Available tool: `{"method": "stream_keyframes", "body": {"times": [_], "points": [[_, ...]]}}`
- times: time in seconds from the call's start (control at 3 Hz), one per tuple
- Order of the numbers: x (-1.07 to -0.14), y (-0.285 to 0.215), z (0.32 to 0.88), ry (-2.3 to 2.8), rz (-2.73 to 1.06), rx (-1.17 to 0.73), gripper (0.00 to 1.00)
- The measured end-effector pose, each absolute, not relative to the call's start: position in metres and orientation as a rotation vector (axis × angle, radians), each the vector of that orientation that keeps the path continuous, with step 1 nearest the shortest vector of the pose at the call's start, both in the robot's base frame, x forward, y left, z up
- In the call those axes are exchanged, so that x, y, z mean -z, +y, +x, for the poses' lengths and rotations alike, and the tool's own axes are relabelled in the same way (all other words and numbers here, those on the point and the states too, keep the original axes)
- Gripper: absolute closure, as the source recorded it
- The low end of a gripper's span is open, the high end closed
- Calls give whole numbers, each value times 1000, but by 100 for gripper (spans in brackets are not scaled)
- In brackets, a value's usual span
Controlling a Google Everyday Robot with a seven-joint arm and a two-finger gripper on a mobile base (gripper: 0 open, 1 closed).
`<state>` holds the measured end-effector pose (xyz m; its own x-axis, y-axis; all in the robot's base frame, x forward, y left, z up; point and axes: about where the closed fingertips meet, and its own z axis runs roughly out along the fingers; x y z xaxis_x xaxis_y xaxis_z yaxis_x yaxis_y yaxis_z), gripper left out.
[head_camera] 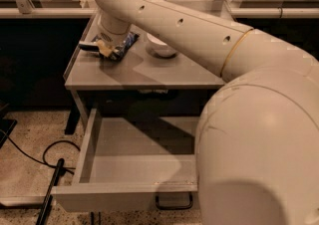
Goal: Place blue chip bag into top drawer
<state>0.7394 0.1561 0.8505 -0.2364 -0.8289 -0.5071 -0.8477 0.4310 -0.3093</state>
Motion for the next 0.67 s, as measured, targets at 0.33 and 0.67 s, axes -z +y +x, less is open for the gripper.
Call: {"method": "stream_keyframes", "body": {"times": [0.33, 0.67], "points": [[-851, 156, 739, 2074, -1407, -40, 88], [-850, 156, 739, 2074, -1407, -40, 100]]}}
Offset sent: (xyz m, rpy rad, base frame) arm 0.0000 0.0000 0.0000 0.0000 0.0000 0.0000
